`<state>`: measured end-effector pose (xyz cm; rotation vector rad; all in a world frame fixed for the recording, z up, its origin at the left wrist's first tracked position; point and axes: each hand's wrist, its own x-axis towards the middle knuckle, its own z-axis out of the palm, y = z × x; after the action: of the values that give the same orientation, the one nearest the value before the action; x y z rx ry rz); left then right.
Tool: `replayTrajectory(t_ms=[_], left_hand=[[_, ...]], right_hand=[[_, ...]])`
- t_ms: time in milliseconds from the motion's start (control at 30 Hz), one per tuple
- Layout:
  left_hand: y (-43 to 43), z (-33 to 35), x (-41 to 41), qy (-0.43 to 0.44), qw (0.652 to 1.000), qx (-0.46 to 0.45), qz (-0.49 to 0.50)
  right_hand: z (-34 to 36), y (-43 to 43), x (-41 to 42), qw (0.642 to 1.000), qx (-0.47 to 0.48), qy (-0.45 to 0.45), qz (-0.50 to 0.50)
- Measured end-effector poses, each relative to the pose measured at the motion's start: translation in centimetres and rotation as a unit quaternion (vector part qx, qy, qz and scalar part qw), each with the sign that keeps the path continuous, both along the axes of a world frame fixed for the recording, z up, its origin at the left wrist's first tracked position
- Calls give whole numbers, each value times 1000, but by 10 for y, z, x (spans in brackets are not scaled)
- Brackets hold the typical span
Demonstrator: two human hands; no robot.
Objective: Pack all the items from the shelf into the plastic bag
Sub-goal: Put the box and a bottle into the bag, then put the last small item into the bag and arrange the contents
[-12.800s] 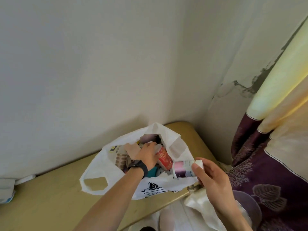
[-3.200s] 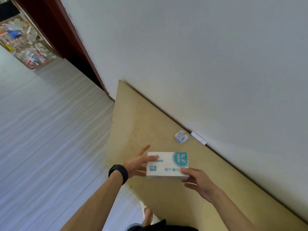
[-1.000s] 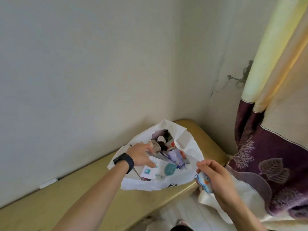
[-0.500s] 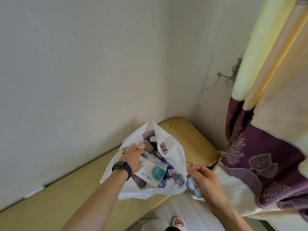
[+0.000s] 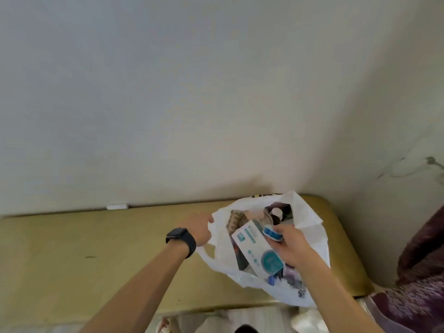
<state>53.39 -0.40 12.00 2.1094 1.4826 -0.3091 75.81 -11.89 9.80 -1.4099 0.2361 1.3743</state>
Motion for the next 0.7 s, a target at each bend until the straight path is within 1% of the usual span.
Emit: replayTrajectory(t_ms=[67, 100, 133, 200, 233, 267, 300, 333, 367, 400, 467, 500, 600, 667, 700], left_hand=[[1, 5, -6, -74, 996, -3, 42], [1, 10, -6, -106, 993, 2, 54], [1, 14, -6, -135, 989, 4, 62], [-2, 22, -6, -184, 981, -4, 67], [-4, 24, -6, -203, 977, -9, 66], [-6, 26, -7, -219, 973, -12, 69], [-8, 27, -10, -231, 970, -10, 76], [-9, 27, -14, -243, 966, -5, 86], [-9, 25, -20, -257, 961, 5, 99], [-8, 22, -28, -269, 956, 14, 116], [-3, 12, -52, -272, 950, 27, 148], [0, 5, -68, -260, 952, 30, 156], [10, -17, -125, -194, 963, 24, 184], [15, -32, -168, -151, 964, 20, 217], [17, -39, -190, -133, 963, 17, 234]], right_hand=[[-12, 13, 5, 999, -21, -26, 30], [-18, 17, 7, 995, -35, -67, 60], [-23, 19, 8, 987, -53, -121, 96], [-16, 17, -1, 949, -62, -256, 172], [-10, 15, -7, 916, -57, -336, 214], [-1, 11, -16, 874, -45, -413, 252], [8, 7, -25, 834, -24, -475, 279], [16, 4, -34, 805, 0, -515, 294], [25, 2, -42, 788, 24, -535, 304], [36, 3, -52, 778, 46, -546, 308], [50, 10, -71, 751, 92, -568, 324], [54, 16, -81, 724, 119, -590, 337], [58, 41, -119, 615, 179, -662, 389], [55, 62, -150, 560, 210, -683, 419], [54, 74, -167, 540, 223, -686, 433]])
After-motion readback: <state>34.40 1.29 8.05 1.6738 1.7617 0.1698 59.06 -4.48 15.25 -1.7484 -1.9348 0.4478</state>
